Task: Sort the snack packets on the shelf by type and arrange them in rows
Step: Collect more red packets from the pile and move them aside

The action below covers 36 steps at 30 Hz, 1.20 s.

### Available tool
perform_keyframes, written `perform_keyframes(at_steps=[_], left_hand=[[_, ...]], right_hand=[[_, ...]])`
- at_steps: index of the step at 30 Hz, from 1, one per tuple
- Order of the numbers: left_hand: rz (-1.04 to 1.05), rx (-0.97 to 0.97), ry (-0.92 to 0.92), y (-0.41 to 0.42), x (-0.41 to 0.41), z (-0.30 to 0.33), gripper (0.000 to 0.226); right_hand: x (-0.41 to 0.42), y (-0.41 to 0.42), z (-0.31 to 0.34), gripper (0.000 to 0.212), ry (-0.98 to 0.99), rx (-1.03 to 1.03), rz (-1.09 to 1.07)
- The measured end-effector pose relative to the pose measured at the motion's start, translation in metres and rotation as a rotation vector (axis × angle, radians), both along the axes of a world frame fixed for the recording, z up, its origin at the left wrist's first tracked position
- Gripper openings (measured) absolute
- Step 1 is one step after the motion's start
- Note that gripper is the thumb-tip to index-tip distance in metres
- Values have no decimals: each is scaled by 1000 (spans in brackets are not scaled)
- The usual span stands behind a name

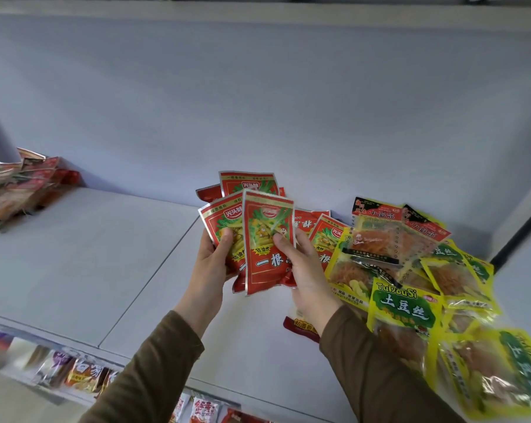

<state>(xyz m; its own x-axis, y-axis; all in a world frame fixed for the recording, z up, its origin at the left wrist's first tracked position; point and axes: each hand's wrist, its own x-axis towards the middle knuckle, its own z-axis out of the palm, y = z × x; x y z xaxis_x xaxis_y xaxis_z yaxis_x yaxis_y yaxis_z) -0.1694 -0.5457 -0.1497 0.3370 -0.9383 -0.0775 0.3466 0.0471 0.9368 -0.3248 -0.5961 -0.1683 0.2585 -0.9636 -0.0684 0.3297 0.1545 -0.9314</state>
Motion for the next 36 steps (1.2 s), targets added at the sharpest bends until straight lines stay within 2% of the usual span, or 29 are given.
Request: perform_keyframes(at_steps=[4,7,11,15,17,20,23,27,30,33,35,36], left_hand=[[-58,95,22,3,0,0,62],[-138,95,10,4,2,0,73],[-133,142,66,5,2,-6,56],[-101,231,157,9,18,-13,56],[-93,236,186,10,26,-16,59],[-72,263,233,10,35,-19,59],[-83,268,251,10,41,-22,58],[-89,272,243,10,42,-24,56],[-91,276,238,7,38,-24,57],[-93,274,235,4,35,-24,58],[-95,268,235,2,33,-23,58],[-95,267,234,1,33,-23,59]], right_hand=[[2,1,2,39,119,-8,17],[7,7,5,39,165,-33,12],[25,14,5,50,268,-126,41],[32,18,10,33,361,-174,127],[30,17,14,40,442,-175,194],[24,12,22,61,588,-231,229],[4,-11,30,52,798,-363,104],[-42,-67,38,49,1417,-544,-128],[-67,-102,40,43,1766,-494,-160],[-71,-122,38,49,1888,-414,-92],[-68,-132,35,58,1827,-333,-38],[-66,-135,34,61,1736,-274,-11]])
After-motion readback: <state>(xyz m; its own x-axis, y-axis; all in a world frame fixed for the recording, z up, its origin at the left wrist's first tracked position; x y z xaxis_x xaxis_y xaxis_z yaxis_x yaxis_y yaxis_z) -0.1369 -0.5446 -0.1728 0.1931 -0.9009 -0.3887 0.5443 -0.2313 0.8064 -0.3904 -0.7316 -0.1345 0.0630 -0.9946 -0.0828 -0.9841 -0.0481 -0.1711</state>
